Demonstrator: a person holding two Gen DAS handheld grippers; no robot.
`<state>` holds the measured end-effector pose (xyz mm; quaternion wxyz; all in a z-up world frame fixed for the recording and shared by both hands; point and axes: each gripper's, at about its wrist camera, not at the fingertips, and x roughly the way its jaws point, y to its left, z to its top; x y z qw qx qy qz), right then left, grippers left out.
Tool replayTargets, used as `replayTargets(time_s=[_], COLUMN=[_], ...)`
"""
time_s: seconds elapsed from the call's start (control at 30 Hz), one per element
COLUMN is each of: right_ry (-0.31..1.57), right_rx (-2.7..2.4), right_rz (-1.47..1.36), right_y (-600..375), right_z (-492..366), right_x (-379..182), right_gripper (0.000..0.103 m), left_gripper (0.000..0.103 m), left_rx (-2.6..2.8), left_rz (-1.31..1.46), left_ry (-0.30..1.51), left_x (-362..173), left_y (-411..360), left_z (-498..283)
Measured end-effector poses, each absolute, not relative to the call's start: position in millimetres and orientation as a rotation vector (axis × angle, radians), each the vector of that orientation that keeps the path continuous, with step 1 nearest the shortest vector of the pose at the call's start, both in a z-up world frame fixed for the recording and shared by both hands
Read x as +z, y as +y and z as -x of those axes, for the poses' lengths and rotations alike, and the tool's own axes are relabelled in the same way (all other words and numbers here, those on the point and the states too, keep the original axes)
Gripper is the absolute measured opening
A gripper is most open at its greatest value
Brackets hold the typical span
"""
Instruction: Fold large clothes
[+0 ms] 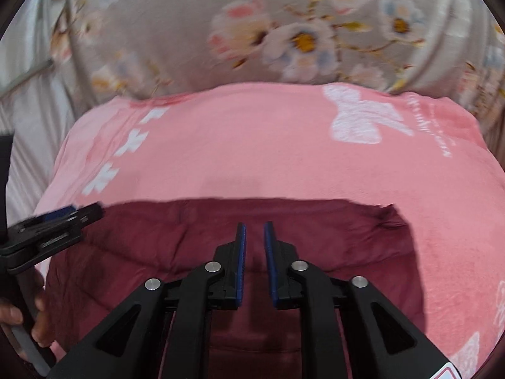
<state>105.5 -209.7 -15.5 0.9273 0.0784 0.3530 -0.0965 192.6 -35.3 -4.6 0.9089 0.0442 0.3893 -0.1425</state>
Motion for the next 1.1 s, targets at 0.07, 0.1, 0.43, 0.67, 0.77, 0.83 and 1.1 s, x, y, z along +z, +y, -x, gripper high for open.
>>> replayTargets(time_s=[0.07,0.1,0.43,0.67,0.77,0.83,1.1], right_ry=[0.751,0.765,0.818,0.82,0.815,0.811,0.806], right_rx=[-0.191,-0.187,-0.193,-0.187,-0.193,-0.201,-0.202], right_rz=[-0.166,-0.177,-0.25,-0.259,-0.244,-0.226,-0.224], right_y=[-208.7,-210.6,-225.6,-226.1,-223.6,-220.6,-219.1], right_z=[-114.4,-119.2,-136.3,-141.6,-142.5,-142.3,-143.4], right_x=[-27.5,-33.3,-71.6,-81.0,-82.8,-83.2,-84.0], right_gripper=[0.009,0.009,0.004,0.002,0.002,0.002,0.002], left_gripper=[0.061,0.061,0.062,0.064,0.064,0.065,0.065], left_rx=[-0.308,-0.311,-0.277,-0.252,-0.247,-0.24,-0.226], left_rz=[-0.088,-0.085,-0.085,-0.117,-0.124,-0.134,-0.155], left_ry=[0.833,0.847,0.877,0.847,0.84,0.832,0.814], left_x=[-17.9,-25.1,-62.8,-72.3,-75.5,-76.8,-79.9], left_y=[-47.1,-51.9,-62.4,-69.3,-71.0,-72.9,-76.1], left_z=[-195.1,-196.0,-213.7,-213.5,-213.4,-212.5,-211.3])
